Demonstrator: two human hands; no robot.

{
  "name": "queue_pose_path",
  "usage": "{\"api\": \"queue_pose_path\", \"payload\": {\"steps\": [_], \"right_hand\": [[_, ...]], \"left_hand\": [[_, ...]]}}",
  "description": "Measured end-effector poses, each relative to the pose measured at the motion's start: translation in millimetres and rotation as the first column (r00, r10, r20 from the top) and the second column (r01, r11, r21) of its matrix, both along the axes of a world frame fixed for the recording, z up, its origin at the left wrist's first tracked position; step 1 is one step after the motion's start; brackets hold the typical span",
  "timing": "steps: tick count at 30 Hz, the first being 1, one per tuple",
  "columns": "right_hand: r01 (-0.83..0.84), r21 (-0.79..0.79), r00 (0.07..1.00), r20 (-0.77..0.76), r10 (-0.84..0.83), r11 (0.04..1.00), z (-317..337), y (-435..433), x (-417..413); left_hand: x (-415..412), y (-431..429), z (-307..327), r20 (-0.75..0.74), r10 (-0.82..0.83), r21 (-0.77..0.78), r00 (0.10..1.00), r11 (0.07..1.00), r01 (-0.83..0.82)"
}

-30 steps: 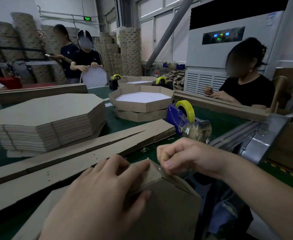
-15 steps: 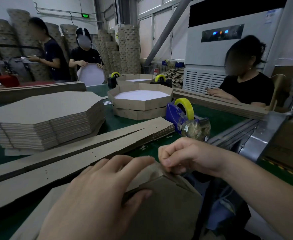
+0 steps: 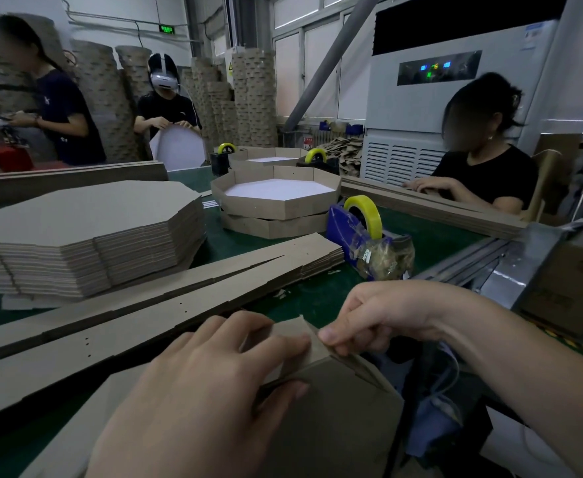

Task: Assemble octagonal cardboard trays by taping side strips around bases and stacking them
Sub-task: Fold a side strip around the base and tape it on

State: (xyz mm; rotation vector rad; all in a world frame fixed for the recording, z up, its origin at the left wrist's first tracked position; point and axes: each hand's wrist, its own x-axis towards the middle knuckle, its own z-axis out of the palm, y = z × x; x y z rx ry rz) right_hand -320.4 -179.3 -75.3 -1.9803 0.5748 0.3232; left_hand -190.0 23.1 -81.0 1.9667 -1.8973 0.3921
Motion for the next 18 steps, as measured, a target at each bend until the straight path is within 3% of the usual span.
{"api": "queue_pose_path", "payload": {"steps": [2, 5, 7, 8, 9, 10, 12, 14, 16, 18], "right_hand": [[0.009, -0.17, 0.994, -0.109, -0.028, 0.985, -6.8, -3.1, -0.2], [-0.002, -0.285, 0.987, -0.153, -0.043, 0.959, -13.9, -10.9, -4.8], [0.063, -0.416, 0.991, -0.079, -0.104, 0.907, -10.7, -25.1, -10.5], [0.202, -0.453, 0.978, 0.05, -0.202, 0.868, -9.3, -37.0, -12.7], [0.395, -0.433, 0.918, 0.232, -0.323, 0.81, -8.9, -52.8, -14.7], [0.586, -0.371, 0.798, 0.416, -0.435, 0.72, -9.4, -71.8, -16.3], [0.818, -0.274, 0.556, 0.605, -0.57, 0.506, -11.1, -111.8, -20.0], [0.85, -0.288, 0.524, 0.541, -0.658, 0.441, -18.0, -144.2, -22.7], [0.839, -0.289, 0.543, 0.407, -0.734, 0.461, -25.9, -160.6, -22.6], [0.875, -0.179, 0.484, 0.352, -0.801, 0.45, -30.2, -165.9, -18.7]], "left_hand": [[2.2, -0.4, -1.7, -0.006, 0.003, -0.034, 1.0, 0.999, -0.003], [1.7, -3.1, -3.0, 0.026, -0.004, -0.057, 1.0, 0.998, 0.005], [-0.5, -5.9, -3.2, 0.055, -0.015, -0.079, 0.998, 0.997, 0.019], [-1.1, -7.1, -3.5, 0.063, -0.021, -0.091, 0.998, 0.995, 0.027], [-1.4, -7.6, -3.5, 0.066, -0.025, -0.102, 0.998, 0.994, 0.032], [-1.8, -7.7, -3.1, 0.064, -0.027, -0.109, 0.998, 0.993, 0.033], [-3.3, -7.3, -1.7, 0.059, -0.025, -0.109, 0.998, 0.994, 0.031], [-5.2, -7.0, -1.0, 0.055, -0.027, -0.106, 0.998, 0.994, 0.033], [-5.5, -6.8, -1.4, 0.054, -0.032, -0.106, 0.998, 0.994, 0.038], [-4.4, -6.8, -1.7, 0.057, -0.027, -0.102, 0.998, 0.994, 0.032]]}}
